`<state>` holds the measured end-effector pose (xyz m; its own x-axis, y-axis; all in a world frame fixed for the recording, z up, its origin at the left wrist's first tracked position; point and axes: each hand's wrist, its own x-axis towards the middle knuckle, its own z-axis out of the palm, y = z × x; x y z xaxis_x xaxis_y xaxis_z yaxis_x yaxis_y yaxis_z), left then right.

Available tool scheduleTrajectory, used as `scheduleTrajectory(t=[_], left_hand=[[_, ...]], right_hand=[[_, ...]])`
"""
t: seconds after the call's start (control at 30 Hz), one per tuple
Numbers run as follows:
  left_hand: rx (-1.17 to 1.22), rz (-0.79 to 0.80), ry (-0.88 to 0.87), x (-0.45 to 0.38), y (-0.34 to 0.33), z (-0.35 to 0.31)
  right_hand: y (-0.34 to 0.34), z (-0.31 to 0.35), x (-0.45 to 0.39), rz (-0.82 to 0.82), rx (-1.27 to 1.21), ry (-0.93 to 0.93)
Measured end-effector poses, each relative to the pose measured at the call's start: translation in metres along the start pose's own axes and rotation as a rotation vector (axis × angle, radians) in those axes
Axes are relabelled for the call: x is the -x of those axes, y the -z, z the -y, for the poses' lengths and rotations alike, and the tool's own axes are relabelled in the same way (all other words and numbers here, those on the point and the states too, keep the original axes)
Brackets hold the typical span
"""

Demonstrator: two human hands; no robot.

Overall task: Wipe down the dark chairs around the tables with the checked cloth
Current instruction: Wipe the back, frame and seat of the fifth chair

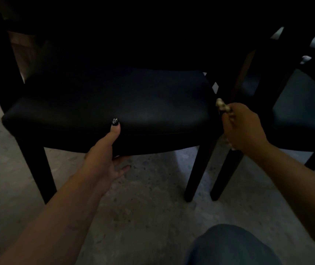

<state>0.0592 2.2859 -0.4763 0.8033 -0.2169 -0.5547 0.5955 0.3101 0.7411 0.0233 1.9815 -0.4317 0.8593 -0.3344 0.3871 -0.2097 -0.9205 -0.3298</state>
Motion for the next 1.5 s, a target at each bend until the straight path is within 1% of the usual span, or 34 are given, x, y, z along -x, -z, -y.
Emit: scheduleTrajectory(t=[0.07,0.1,0.2,0.27,0.3,0.37,0.4,0.43,0.53,0.6,0.67,0.73,0.77,0.8,0.83,0.87,0.9,0.97,1.03,1.23,1.43,1.5], left_hand=[[-0.010,0.008,-0.002,-0.002,0.002,0.000],[-0.014,0.010,0.000,-0.003,0.002,0.000],[-0.021,0.022,0.010,-0.003,0.003,0.000],[-0.028,0.022,0.006,-0.002,0.004,0.000],[-0.036,0.022,0.005,-0.001,0.003,0.000],[-0.047,0.028,0.004,0.000,0.003,0.000],[-0.045,0.026,0.013,0.001,0.002,-0.001],[-0.043,0.024,0.022,0.001,0.002,-0.002],[-0.054,0.032,0.024,-0.001,0.005,-0.002],[-0.055,0.030,0.030,-0.002,0.005,-0.001],[-0.043,0.012,0.033,-0.002,0.004,-0.001],[-0.017,0.006,0.033,-0.001,0.004,-0.001],[-0.010,0.023,0.039,-0.001,0.004,-0.001],[-0.006,0.047,0.049,0.001,0.004,-0.001],[-0.002,0.060,0.053,0.003,0.004,-0.002],[0.017,0.047,0.043,0.005,0.005,-0.003],[0.062,0.002,0.020,0.006,0.008,-0.005],[0.225,-0.154,-0.052,0.006,0.019,-0.015],[0.342,-0.255,-0.125,0.006,0.034,-0.030],[0.356,-0.228,-0.081,0.001,0.054,-0.043],[0.411,-0.196,-0.066,0.003,0.058,-0.044],[0.428,-0.199,-0.069,0.006,0.058,-0.042]], right_hand=[[0.006,0.006,-0.018,-0.028,0.070,0.128],[0.004,0.010,-0.032,-0.030,0.105,0.131],[-0.013,0.027,-0.049,0.013,0.123,-0.057],[-0.021,0.036,-0.039,-0.002,0.106,-0.091],[-0.020,0.040,-0.031,0.007,0.099,-0.053],[-0.011,0.047,-0.020,0.084,0.095,0.065],[-0.006,0.046,-0.023,0.112,0.109,0.098],[-0.004,0.042,-0.030,0.101,0.130,0.107],[-0.007,0.041,-0.051,0.033,0.170,-0.005],[-0.016,0.048,-0.045,0.015,0.154,-0.051],[-0.021,0.059,-0.030,0.042,0.146,0.020],[-0.015,0.070,-0.016,0.138,0.129,0.178],[-0.010,0.073,-0.015,0.185,0.131,0.214],[-0.005,0.071,-0.019,0.197,0.131,0.205],[-0.004,0.066,-0.026,0.156,0.120,0.160],[-0.004,0.060,-0.034,0.085,0.115,0.075],[-0.008,0.055,-0.040,0.024,0.128,-0.026],[-0.019,0.054,-0.040,-0.029,0.170,-0.193],[-0.027,0.061,-0.034,-0.015,0.181,-0.237],[-0.027,0.101,-0.005,0.015,0.069,-0.113],[-0.043,0.167,0.011,0.080,0.055,-0.028],[-0.049,0.190,0.013,0.079,0.041,0.003]])
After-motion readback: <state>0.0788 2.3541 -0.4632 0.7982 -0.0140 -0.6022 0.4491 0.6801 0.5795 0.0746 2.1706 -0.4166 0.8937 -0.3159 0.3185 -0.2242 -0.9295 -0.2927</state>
